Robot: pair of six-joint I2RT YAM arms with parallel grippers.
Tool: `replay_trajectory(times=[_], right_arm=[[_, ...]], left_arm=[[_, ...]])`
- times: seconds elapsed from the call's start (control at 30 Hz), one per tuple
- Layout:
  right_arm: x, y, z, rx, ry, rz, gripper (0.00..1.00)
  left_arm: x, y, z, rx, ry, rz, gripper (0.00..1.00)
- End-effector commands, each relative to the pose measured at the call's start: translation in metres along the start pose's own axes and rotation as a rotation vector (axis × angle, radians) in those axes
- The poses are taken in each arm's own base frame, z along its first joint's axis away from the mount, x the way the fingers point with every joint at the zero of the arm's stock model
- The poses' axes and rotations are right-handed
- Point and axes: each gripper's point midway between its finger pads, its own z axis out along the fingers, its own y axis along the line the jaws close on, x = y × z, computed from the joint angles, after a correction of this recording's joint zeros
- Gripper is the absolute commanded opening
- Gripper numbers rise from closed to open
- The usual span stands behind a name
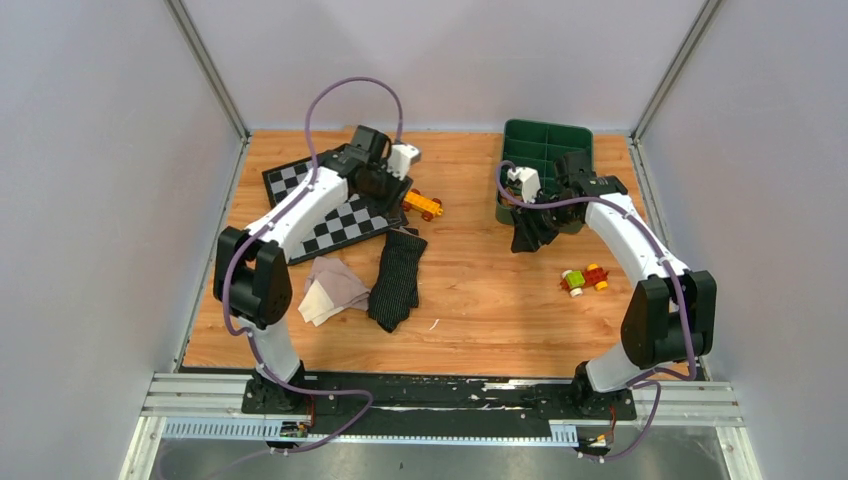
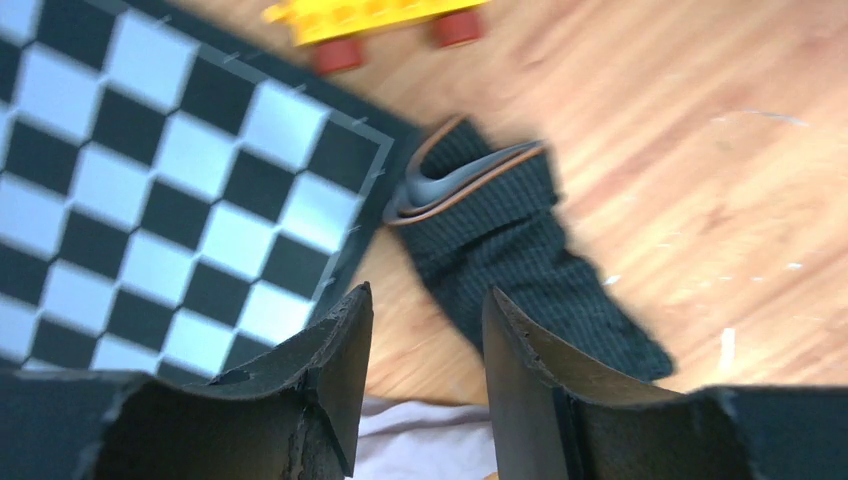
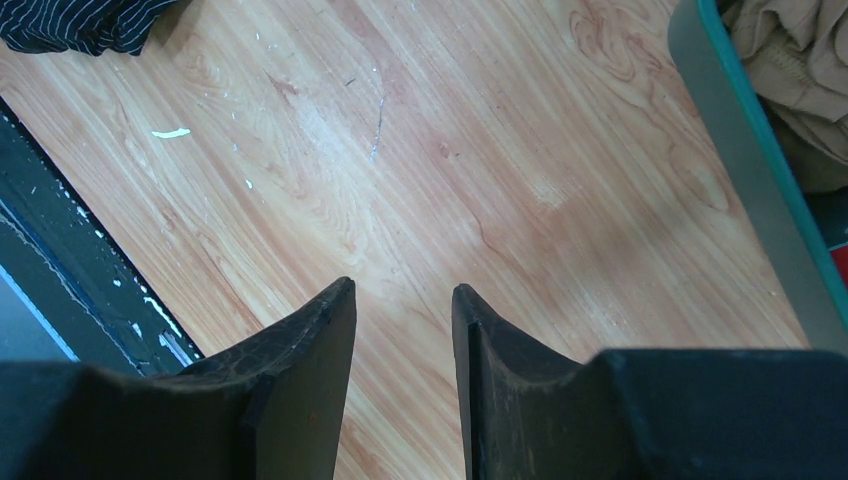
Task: Roll the underwear
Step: Place the underwear at the center of the board, then flatten out the underwear at the center of the board.
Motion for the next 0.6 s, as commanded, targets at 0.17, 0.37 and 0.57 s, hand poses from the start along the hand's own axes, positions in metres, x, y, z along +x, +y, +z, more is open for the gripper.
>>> replay_trajectory(times=[0.17,0.37,0.57], right_arm=[[-0.018,0.002,-0.007,-0.001,-0.065,-0.018,0.41],[-0.016,-0.002,-0.007,0.011,-0.064,-0.008,0.41],[-0.016,0.0,-0.005,-0.004,-0.072,0.002,0.41]], left_arm=[[-0.031,-0.056,0.048,-0.057,-0.018,-0.004,0.5],[-0.009,-0.069,0.084,-0.118,0.055,-0.049,0.56],[0.012,-0.065,0.114,-0.187,0.108,-0.006,0.57]])
